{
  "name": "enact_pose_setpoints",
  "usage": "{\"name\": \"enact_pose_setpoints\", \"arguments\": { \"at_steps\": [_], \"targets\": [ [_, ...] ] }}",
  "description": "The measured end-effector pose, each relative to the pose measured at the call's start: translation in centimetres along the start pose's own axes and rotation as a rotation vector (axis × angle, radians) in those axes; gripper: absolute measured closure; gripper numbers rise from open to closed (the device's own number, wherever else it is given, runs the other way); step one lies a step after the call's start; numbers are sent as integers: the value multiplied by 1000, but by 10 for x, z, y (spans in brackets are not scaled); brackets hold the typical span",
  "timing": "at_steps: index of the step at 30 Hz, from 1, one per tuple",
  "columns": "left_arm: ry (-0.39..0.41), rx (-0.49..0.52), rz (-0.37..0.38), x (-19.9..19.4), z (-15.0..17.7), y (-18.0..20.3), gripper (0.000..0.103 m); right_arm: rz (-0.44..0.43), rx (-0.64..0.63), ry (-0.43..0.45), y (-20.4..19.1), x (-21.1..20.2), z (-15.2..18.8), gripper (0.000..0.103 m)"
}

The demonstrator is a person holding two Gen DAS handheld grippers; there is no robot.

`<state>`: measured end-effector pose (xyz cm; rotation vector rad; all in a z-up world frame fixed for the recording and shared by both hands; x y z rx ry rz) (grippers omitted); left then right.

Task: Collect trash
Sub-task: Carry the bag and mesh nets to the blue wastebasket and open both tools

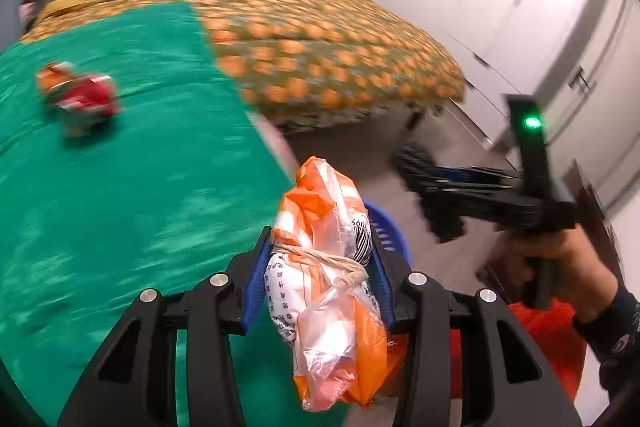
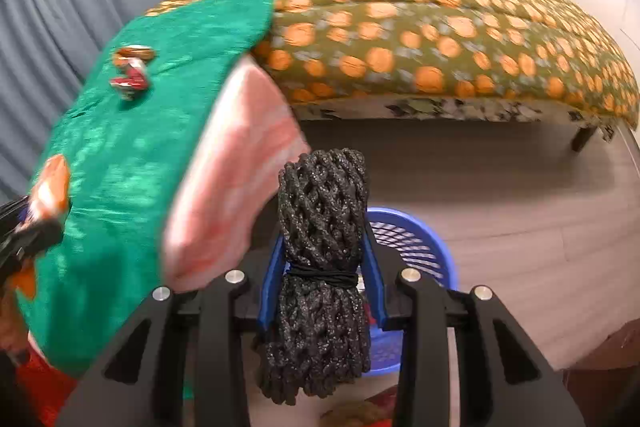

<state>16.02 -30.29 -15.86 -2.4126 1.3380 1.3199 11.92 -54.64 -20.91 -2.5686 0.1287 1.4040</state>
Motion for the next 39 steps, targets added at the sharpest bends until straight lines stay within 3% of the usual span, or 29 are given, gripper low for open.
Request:
{"name": "enact_pose_setpoints", "arguments": {
  "at_steps": [7,19,20,23,26,27,29,31,35,39],
  "targets": [
    [-94,20,-8,103,-7,51,59,9,104,-15,55,26,18,68],
    [-162,-4,-60,204,15,49,58,-43,169,-75,85,65,22,66],
    [-164,-6,-63,209,16,48,56,-45,174,-81,87,69,23,65],
    [-175,-23,-74,226,16,40,35,-33,198,-106,94,79,25,58],
    [-180,-50,-82,231,16,34,32,-26,221,-118,101,82,26,55],
    [-177,-58,-78,230,15,34,31,-27,225,-115,102,81,25,51],
    [-164,-59,-74,223,14,37,29,-24,234,-99,103,76,23,34],
    [-146,-58,-49,207,12,45,28,-14,233,-86,102,72,21,32],
    [-86,-32,-2,163,6,65,23,62,195,-33,89,59,12,17],
    [-17,-2,17,98,7,67,17,99,155,25,69,45,7,16]
  ]
}}
Point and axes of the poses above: each gripper's, at about its wrist camera, not at the fingertips, and x roughly the way its jaws point, y to its right, z to its underside, the point moved 2 cm from there along x, roughly the way its jaws point, and after that the axes turned 4 degrees about z, right-handed, at the moved point
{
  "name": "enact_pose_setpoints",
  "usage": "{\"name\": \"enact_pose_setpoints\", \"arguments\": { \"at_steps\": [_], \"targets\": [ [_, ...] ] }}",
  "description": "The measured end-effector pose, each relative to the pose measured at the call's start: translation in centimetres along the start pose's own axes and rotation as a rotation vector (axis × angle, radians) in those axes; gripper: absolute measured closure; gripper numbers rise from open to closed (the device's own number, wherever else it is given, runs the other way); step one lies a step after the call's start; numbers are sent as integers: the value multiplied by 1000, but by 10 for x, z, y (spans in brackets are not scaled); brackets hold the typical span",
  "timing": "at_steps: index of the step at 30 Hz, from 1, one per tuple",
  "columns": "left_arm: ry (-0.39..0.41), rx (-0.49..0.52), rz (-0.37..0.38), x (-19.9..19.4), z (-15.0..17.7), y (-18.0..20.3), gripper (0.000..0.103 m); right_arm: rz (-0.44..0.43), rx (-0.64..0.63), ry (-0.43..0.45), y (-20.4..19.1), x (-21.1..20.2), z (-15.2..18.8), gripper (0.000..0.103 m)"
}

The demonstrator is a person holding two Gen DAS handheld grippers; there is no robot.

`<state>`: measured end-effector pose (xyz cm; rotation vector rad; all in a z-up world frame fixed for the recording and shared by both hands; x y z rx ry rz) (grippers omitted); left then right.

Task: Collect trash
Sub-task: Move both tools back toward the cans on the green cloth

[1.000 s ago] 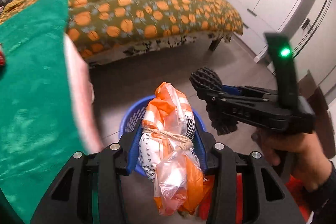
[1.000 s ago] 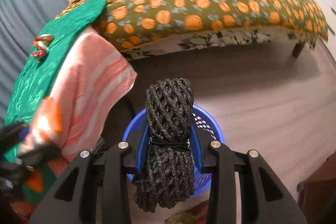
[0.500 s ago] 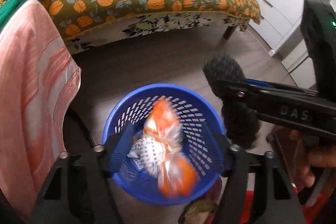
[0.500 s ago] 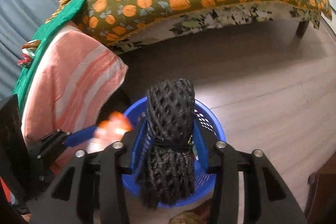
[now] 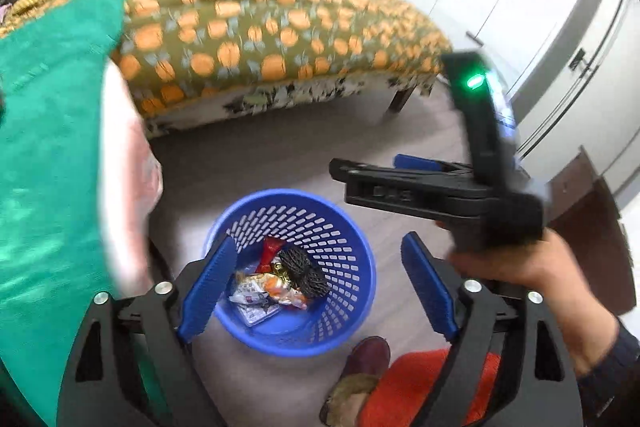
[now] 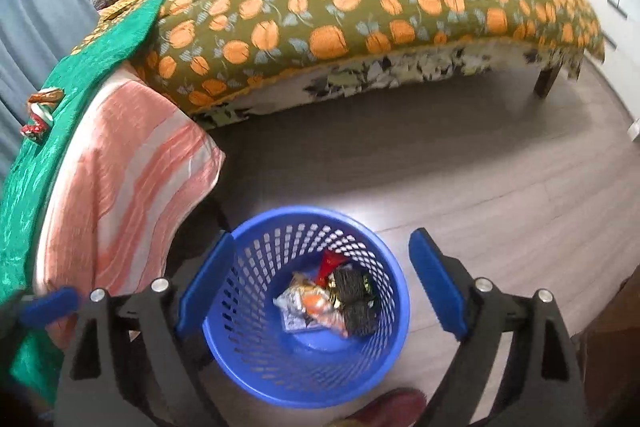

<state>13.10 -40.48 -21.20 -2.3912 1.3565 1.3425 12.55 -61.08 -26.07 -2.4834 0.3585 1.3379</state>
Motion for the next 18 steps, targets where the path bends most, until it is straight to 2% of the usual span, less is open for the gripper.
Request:
{"name": "enact_pose_setpoints", "arguments": {
  "at_steps": [5,10,14,18],
  "targets": [
    [43,-20,-69,-61,18,-40,13,-14,-109,114,-43,-34,3,16],
    [43,-84,-223,-114,43,-115,12,-54,-213,176,-96,-58,13,16],
    [39,-125,-311,-150,58,-170,12,-147,-272,210,-151,-78,27,16],
    [33,-141,-389,-180,63,-218,11,-226,-369,207,-208,-88,43,16]
  ]
}}
Point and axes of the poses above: each gripper's, at about its wrist camera, not at the fingertips, and x roughly the way its jaws point, y to its right, z to its underside, the point moved 2 cm from there along x, roughly the way its jaws point, and after that the axes turned 4 degrees about z, right-handed, at the moved point
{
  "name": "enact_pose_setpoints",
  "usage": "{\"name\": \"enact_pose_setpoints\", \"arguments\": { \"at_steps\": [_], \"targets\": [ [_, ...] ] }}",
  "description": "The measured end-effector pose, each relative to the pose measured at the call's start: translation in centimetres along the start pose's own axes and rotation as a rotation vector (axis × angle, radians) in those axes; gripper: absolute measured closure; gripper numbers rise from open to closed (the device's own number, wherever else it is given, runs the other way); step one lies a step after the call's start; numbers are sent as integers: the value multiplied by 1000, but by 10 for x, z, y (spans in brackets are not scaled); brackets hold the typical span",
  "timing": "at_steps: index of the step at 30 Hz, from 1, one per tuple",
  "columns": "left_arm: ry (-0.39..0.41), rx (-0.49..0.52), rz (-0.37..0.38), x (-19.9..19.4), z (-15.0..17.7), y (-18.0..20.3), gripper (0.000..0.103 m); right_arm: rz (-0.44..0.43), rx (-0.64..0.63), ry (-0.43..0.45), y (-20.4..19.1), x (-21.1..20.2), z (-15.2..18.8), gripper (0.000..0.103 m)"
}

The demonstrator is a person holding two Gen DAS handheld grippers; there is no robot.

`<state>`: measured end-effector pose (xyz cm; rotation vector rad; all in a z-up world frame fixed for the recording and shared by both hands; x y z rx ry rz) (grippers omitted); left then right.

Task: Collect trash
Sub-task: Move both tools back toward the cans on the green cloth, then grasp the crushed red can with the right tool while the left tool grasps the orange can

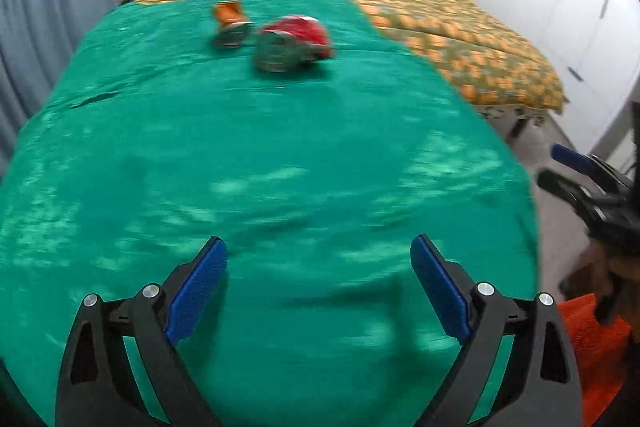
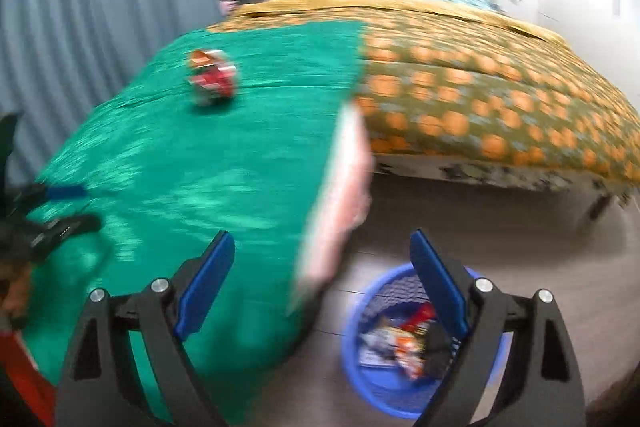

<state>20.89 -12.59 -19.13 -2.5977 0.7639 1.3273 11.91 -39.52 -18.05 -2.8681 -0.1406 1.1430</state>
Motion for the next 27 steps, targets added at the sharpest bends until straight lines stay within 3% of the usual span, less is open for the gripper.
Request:
{"name": "enact_pose_setpoints", "arguments": {
  "at_steps": [5,9,14,18,21,27],
  "targets": [
    [4,-36,-70,0,-8,-59,10,-64,-85,-41,-58,18,-9,16],
    [0,-85,-98,6,-10,-92,11,-72,-131,-59,-81,32,-20,16],
    [-8,-87,-89,13,-10,-99,7,-57,-193,-86,-89,53,-34,16],
    [-35,-46,-131,21,-11,-91,6,-66,-233,-98,-92,74,-55,16],
    [-35,-51,-123,22,-10,-92,6,-83,-250,-80,-92,96,-83,6],
    [-35,-45,-121,24,-12,-93,5,-108,-351,-78,-103,155,-139,5]
  ]
}}
Point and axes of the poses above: each gripper's, at about its wrist camera, not at the fingertips, and x roughly the way its jaws point, y to its right, z to its underside, the point moved 2 cm from there along x, roughly the way its jaws point, and after that the axes turned 4 degrees about z, right-handed, at the moved point
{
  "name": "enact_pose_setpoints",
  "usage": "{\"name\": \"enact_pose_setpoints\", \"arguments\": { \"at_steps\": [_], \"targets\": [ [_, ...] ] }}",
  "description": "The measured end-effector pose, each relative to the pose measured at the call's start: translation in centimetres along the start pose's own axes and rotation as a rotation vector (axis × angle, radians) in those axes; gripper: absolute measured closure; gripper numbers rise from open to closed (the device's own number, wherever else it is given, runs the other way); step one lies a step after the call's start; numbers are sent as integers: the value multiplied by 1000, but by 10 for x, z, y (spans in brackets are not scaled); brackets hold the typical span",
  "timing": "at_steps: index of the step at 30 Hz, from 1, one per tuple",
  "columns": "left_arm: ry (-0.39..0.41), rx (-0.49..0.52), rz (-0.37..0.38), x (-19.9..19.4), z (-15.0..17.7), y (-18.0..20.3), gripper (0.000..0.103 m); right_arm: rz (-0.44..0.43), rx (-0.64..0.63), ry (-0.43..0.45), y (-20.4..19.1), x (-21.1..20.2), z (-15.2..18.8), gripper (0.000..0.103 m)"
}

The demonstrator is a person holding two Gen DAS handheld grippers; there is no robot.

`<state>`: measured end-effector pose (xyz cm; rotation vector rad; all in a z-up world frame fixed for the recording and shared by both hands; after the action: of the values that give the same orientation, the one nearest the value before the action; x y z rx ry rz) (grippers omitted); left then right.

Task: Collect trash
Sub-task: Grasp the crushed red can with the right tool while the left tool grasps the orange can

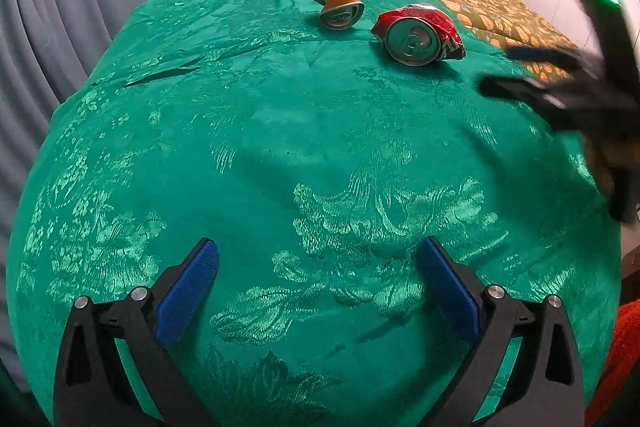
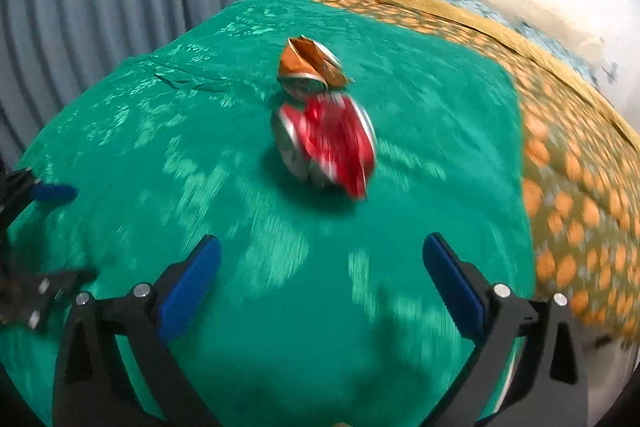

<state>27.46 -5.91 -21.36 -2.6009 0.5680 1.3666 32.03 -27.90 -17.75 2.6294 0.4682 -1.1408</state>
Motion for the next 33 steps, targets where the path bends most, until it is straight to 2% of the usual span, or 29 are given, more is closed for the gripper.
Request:
{"name": "enact_pose_setpoints", "arguments": {
  "at_steps": [4,7,9,10,11,13,19,22,25,29,30,33],
  "targets": [
    [0,3,2,1,-1,0,4,9,-76,-10,1,31,-27,5],
    [0,3,2,1,-1,0,4,11,-67,-4,6,46,-39,5],
    [0,3,2,1,-1,0,4,-20,-41,2,10,51,-41,5],
    [0,3,2,1,-1,0,4,-39,-25,-1,11,51,-41,16],
    [0,3,2,1,-1,0,4,-44,-15,-10,12,52,-42,45],
    [0,3,2,1,-1,0,4,-32,15,-8,15,47,-40,56],
    [0,2,3,1,-2,0,4,1,84,15,1,-8,-2,56],
    [8,-10,14,-1,-3,-1,4,40,86,22,-24,-51,38,56],
    [30,-40,59,-4,-15,-2,4,49,118,6,-40,-66,67,56],
    [98,1,95,-8,-64,8,4,84,133,38,-56,-79,91,56],
    [119,32,96,-3,-88,13,4,81,146,46,-56,-80,92,56],
    [132,41,69,22,-134,17,4,69,176,68,-53,-86,94,56]
  ]
}}
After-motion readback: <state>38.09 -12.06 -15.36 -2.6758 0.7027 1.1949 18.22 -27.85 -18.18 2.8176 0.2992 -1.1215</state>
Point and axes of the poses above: each gripper's, at about its wrist camera, not at the fingertips, and x roughly the way its jaws point, y to its right, z to its underside, the point moved 2 cm from there along x, roughly the way its jaws point, and after that the axes turned 4 degrees about z, right-handed, at the moved point
